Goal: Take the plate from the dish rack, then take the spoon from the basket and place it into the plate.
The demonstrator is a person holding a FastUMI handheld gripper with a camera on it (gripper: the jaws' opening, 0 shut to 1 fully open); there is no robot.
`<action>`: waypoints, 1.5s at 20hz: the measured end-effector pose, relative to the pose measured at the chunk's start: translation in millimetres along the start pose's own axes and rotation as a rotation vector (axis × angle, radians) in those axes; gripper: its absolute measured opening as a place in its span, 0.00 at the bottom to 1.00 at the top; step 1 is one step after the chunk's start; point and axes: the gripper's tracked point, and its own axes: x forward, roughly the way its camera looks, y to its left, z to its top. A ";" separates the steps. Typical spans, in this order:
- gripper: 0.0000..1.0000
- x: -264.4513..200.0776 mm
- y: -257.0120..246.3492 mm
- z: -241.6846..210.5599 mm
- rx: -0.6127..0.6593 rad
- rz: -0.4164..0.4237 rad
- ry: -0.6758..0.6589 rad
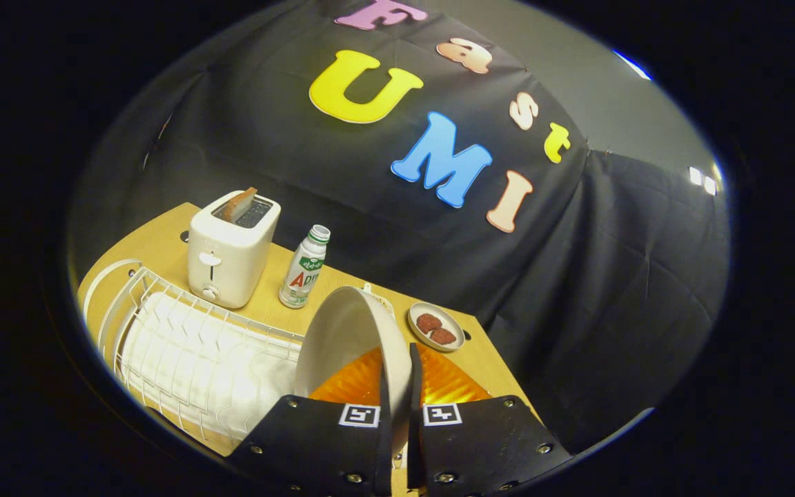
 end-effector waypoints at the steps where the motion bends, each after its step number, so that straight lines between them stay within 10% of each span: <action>1: 0.09 -7.7 -3.7 4.0 -0.008 -0.003 -0.017; 16: 0.09 -120.3 -41.1 -70.4 0.094 0.119 0.010; 30: 0.09 -132.0 -15.8 -184.3 0.344 0.334 0.238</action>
